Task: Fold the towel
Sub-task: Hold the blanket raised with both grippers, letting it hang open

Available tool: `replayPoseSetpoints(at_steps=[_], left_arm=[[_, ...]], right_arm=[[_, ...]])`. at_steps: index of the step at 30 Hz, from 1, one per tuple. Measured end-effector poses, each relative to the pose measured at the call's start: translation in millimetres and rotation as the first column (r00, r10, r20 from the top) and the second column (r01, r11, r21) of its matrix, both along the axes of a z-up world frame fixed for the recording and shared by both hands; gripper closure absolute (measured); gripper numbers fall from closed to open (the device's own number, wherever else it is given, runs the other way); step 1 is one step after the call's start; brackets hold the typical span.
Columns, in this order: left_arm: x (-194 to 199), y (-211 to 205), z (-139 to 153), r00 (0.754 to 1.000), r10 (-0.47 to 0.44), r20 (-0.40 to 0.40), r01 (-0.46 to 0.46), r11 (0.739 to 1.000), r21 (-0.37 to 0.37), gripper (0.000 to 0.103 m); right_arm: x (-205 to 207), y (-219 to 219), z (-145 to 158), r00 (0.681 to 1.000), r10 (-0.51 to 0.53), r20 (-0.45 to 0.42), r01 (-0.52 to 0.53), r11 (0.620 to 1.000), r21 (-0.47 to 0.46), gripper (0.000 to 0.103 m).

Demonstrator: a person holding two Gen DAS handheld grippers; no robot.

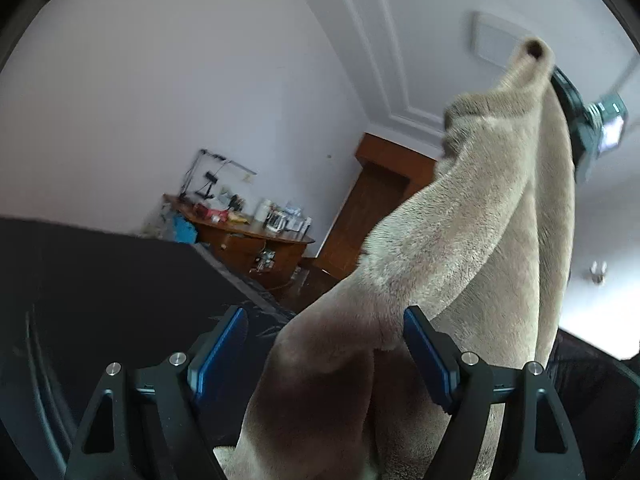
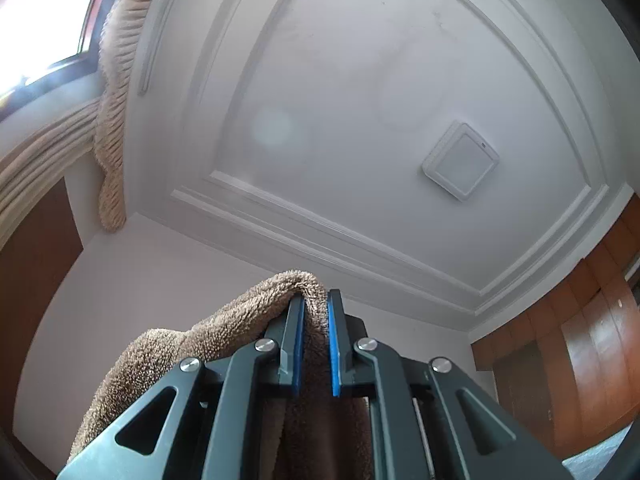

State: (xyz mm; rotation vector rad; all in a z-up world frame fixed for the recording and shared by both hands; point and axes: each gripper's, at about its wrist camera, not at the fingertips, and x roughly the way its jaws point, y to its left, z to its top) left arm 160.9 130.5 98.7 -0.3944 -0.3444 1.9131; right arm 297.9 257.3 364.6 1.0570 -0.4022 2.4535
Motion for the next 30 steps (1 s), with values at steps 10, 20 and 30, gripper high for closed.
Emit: replayPoseSetpoints(at_steps=[10,20,30], left_arm=[[11.5,49.6,-4.8,0.995,-0.103,0.012,0.103,0.992,-0.071,0.062],[57.0,40.0,-6.8,0.983,0.045,-0.180,-0.063,0.993,-0.097,0.025],[83.6,41.5,-5.3,0.968,0.023,-0.251,-0.063,0.986,-0.156,0.025]], right_arm=[[-3.9,10.3,-6.0,1.000,-0.001,0.026,0.002,1.000,-0.027,0.092],[-20.5,33.5,-10.4,0.996,-0.023,0.089,0.030,0.997,-0.074,0.092],[-21.6,19.3,-10.8,0.995,-0.020,0.094,0.024,0.999,-0.048,0.092]])
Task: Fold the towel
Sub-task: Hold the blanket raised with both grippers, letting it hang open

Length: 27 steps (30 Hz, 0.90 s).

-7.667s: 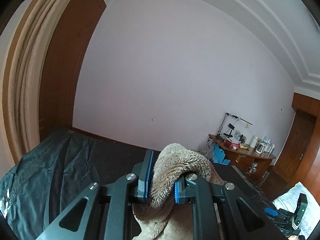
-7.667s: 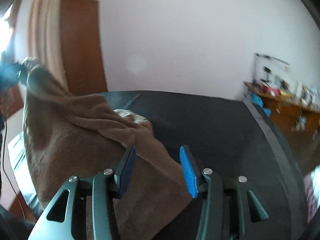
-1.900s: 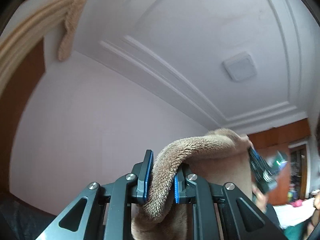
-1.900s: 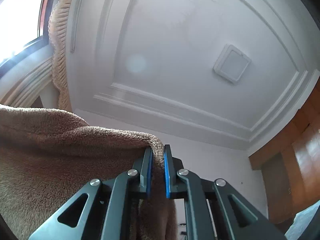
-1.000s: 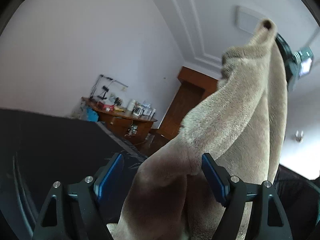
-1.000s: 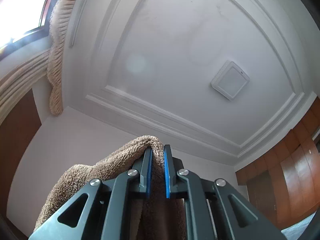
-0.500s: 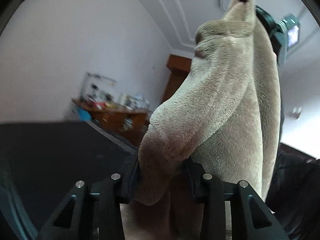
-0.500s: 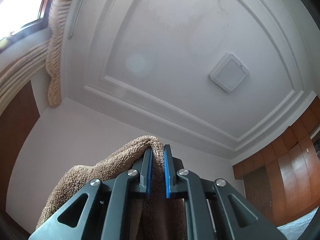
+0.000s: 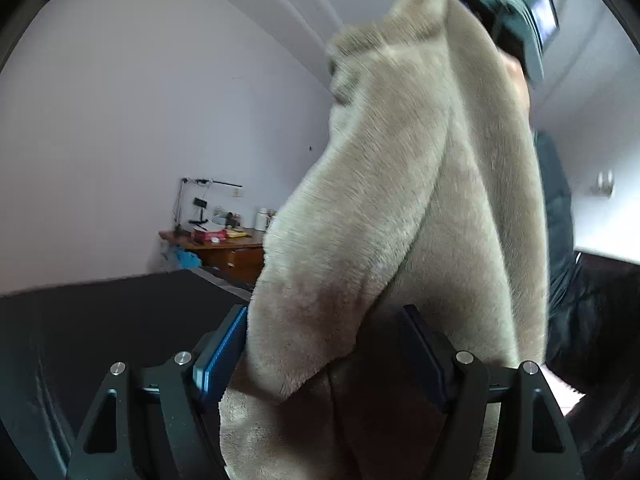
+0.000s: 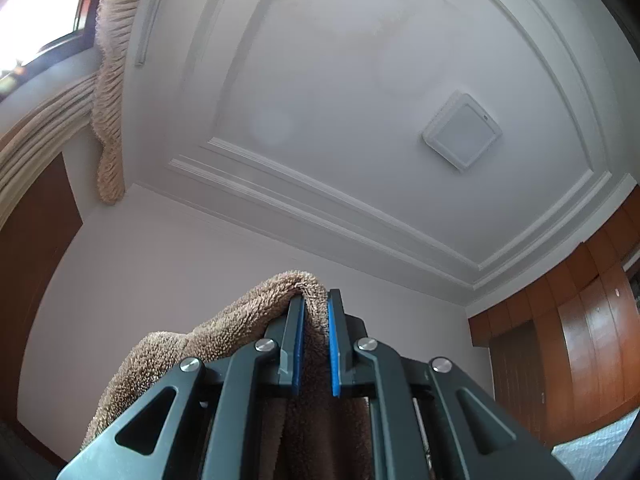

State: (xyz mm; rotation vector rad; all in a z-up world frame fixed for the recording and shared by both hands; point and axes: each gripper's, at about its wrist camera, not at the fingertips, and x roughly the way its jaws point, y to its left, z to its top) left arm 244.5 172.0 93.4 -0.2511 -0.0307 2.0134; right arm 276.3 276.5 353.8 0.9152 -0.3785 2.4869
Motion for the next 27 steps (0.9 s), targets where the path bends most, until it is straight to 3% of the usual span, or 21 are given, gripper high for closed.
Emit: replayPoseSetpoints(at_steps=[1,3,4,5,7,10,14,18,21,27], left_arm=[[-0.5,0.9,1.9,1.000,0.001,0.004,-0.001,1.000,-0.003,0.026],[-9.0,-3.9,3.3,0.999,0.016,0.049,-0.016,1.000,0.001,0.040],[-14.8,-6.1,4.2,0.997,0.032,0.074,-0.033,0.999,0.002,0.062],[-20.7,-8.3,5.2,0.994,0.049,0.098,-0.049,0.999,0.002,0.073],[-32.5,-16.1,8.2,0.986,0.099,0.133,-0.103,0.994,0.024,0.081],[-44.9,-48.2,23.7,0.972,0.164,0.165,-0.185,0.976,0.119,0.082],[-38.0,-127.5,68.8,0.942,0.313,0.120,-0.335,0.893,0.301,0.082],[3.9,-192.6,124.6,0.885,0.465,-0.008,-0.413,0.794,0.447,0.082],[52.4,-211.7,165.9,0.817,0.557,-0.148,-0.424,0.754,0.502,0.082],[132.9,-216.1,213.5,0.671,0.649,-0.358,-0.429,0.734,0.526,0.082]], right_arm=[[1.6,0.3,0.1,1.000,0.002,-0.003,-0.002,1.000,0.001,0.092],[4.5,0.9,0.2,1.000,0.004,-0.008,-0.004,1.000,0.004,0.092],[5.4,1.6,0.0,1.000,0.004,-0.011,-0.004,1.000,0.004,0.092],[6.6,3.3,-0.6,1.000,0.003,-0.013,-0.003,1.000,0.003,0.092],[9.4,8.1,-2.7,1.000,0.004,-0.017,-0.004,1.000,0.000,0.092],[11.7,13.2,-9.5,1.000,-0.017,-0.020,0.017,1.000,-0.001,0.092],[10.5,26.3,-17.7,0.998,-0.066,-0.010,0.066,0.998,-0.025,0.092],[3.0,47.9,-28.3,0.996,-0.086,0.033,0.088,0.994,-0.068,0.092],[-0.4,50.2,-37.4,0.995,-0.094,0.026,0.096,0.993,-0.075,0.092],[12.9,51.4,-44.1,0.993,-0.084,-0.082,0.075,0.991,-0.109,0.091]])
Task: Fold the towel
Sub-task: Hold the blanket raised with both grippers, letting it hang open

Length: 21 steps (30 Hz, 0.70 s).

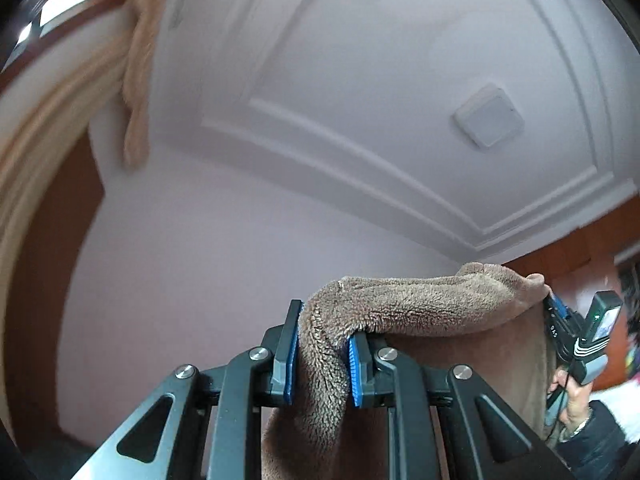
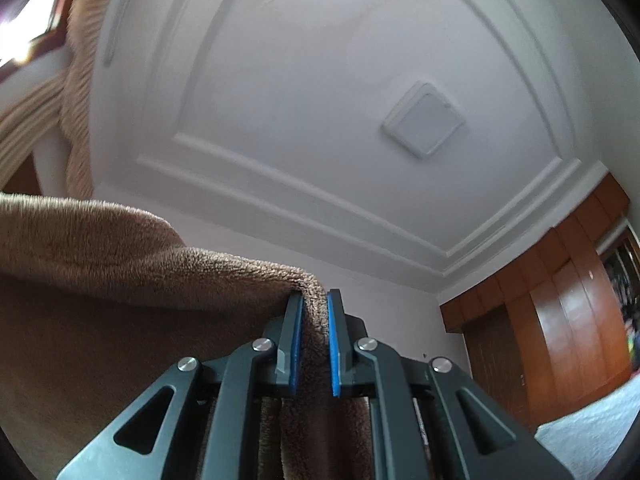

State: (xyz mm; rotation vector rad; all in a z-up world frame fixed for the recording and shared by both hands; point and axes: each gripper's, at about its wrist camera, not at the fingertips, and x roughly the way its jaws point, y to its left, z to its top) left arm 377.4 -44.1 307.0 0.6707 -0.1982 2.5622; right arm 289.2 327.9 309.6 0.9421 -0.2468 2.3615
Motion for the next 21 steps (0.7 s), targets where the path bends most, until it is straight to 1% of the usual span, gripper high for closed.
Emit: replayPoseSetpoints(at_steps=[2,4,6,7,8,9,14,16,19,21], left_arm=[[19.4,-6.7,5.0,0.999,0.030,-0.015,-0.031,0.999,-0.013,0.082],[27.5,-7.8,2.9,0.998,0.061,-0.015,-0.061,0.998,-0.016,0.082],[8.3,20.1,-8.7,0.996,0.082,-0.017,-0.082,0.997,-0.014,0.082],[3.7,24.6,-11.3,0.996,0.093,-0.017,-0.093,0.996,-0.013,0.082],[-17.5,37.7,-15.8,0.994,0.106,-0.017,-0.106,0.994,-0.010,0.082],[-21.9,39.1,-17.1,0.993,0.117,-0.020,-0.117,0.993,-0.009,0.082],[-9.1,32.6,-20.5,0.989,0.145,-0.043,-0.145,0.989,0.005,0.082],[1.7,28.1,-19.9,0.985,0.162,-0.060,-0.162,0.987,0.004,0.082],[1.6,24.6,-19.7,0.979,0.189,-0.079,-0.191,0.982,-0.010,0.082],[-1.7,25.3,-17.5,0.977,0.199,-0.071,-0.201,0.979,-0.019,0.082]], right_arm=[[7.7,-2.3,-1.7,0.999,-0.010,-0.042,0.010,1.000,0.009,0.091],[12.8,-4.3,-2.8,0.998,-0.004,-0.055,0.005,1.000,0.021,0.091],[16.5,-6.9,-4.0,0.998,0.010,-0.057,-0.008,0.999,0.032,0.091],[18.9,-9.5,-6.0,0.998,0.012,-0.064,-0.009,0.999,0.039,0.091],[22.5,-13.1,-9.6,0.997,0.008,-0.079,-0.004,0.999,0.048,0.091],[25.4,-16.8,-13.0,0.996,0.003,-0.092,0.002,0.998,0.058,0.091],[33.3,-27.4,-17.8,0.995,0.006,-0.097,0.004,0.995,0.103,0.091],[38.4,-30.7,-18.1,0.994,0.004,-0.113,0.008,0.994,0.113,0.091],[46.8,-35.5,-19.1,0.989,-0.005,-0.145,0.024,0.992,0.127,0.091],[47.2,-36.3,-19.0,0.989,-0.004,-0.151,0.024,0.991,0.129,0.089]])
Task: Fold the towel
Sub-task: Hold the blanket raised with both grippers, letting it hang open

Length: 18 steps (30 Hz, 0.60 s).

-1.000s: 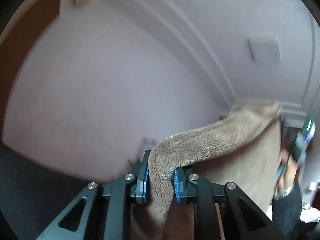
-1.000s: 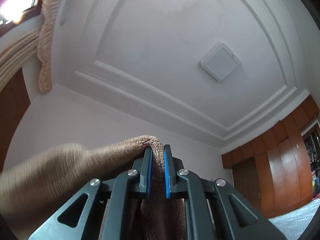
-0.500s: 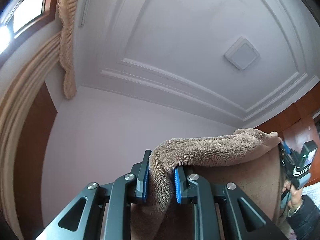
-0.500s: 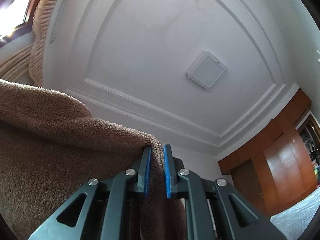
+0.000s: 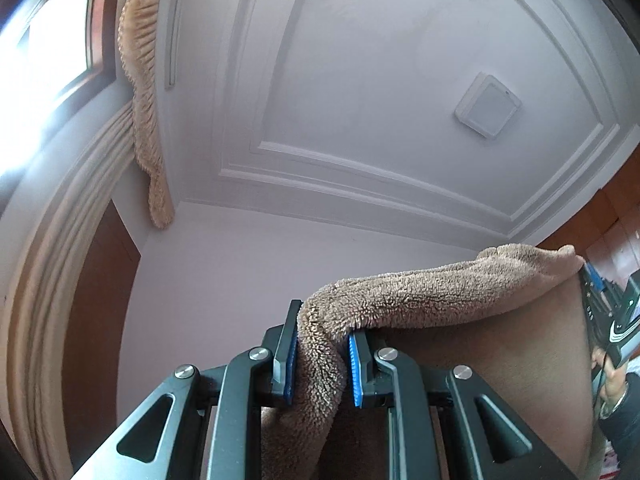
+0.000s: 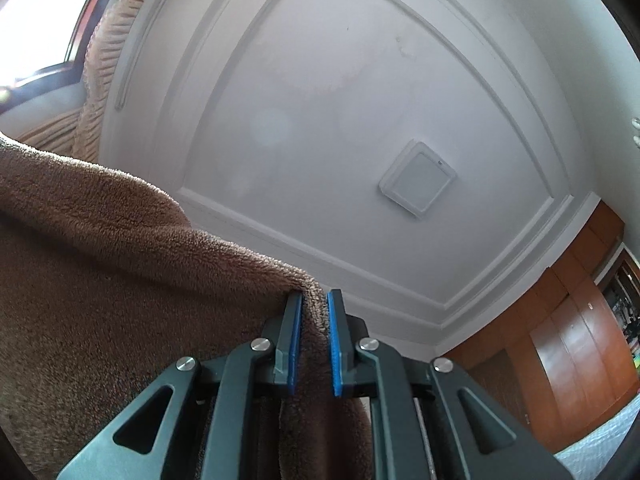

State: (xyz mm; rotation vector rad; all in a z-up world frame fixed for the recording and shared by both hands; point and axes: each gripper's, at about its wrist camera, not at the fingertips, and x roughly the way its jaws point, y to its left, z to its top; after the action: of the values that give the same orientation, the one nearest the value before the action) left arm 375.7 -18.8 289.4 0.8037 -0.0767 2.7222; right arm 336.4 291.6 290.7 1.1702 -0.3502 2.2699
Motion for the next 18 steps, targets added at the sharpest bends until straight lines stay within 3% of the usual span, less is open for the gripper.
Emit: replayPoseSetpoints(at_steps=[7,12,18], left_arm=[[-54.8,0.3,-14.9,0.988,0.049,0.146,-0.048,0.999,-0.007,0.082],[-121.1,-2.8,-30.9,0.950,0.032,0.310,-0.038,0.999,0.013,0.082],[-191.5,3.2,-49.9,0.899,0.050,0.436,-0.057,0.998,0.003,0.082]], right_arm=[[-46.4,-3.6,-0.9,0.992,-0.024,0.120,0.023,1.000,0.017,0.086],[-108.8,-5.7,-13.5,0.964,-0.030,0.264,0.026,0.999,0.019,0.086],[-194.6,-0.7,-29.6,0.907,-0.015,0.421,0.026,0.999,-0.021,0.086]])
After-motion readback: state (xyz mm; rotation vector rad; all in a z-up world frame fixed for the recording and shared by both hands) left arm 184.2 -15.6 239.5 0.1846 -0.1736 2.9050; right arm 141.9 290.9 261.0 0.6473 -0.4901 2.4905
